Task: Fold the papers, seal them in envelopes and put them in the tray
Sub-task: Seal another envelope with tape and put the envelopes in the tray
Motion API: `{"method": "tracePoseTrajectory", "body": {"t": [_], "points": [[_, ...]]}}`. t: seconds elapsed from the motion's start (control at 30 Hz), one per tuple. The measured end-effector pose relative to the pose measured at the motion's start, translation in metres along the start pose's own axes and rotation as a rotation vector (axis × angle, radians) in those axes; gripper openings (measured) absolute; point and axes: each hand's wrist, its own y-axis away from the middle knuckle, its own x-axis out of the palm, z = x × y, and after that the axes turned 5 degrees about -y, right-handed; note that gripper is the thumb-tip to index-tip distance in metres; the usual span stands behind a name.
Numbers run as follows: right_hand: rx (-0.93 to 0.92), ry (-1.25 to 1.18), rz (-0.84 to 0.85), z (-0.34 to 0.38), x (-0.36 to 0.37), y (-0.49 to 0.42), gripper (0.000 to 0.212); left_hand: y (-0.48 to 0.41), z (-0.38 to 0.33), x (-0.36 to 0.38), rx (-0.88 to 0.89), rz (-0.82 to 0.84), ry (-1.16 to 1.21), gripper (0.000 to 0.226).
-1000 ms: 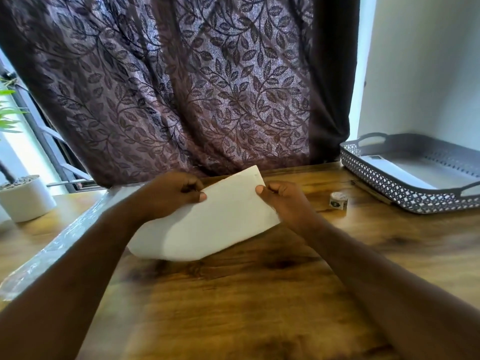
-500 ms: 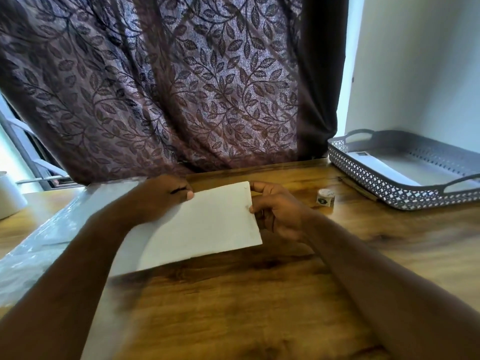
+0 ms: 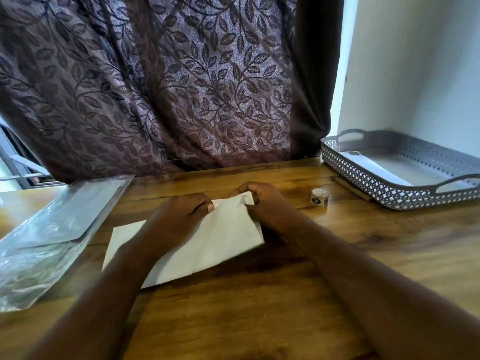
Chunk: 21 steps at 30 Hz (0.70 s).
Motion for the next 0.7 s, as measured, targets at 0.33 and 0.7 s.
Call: {"method": "tracePoseTrajectory", "body": {"t": [0.33, 0.7], "points": [[0.019, 0.127, -0.028, 0.002, 0.000, 0.001, 0.023, 0.007, 0.009, -0.007, 0.020, -0.044, -0.041, 0.019], [0.222, 0.058, 0.167, 0.014, -0.008, 0.007, 0.043, 0.009, 0.004, -0.019, 0.026, -0.174, -0.088, 0.017]]}}
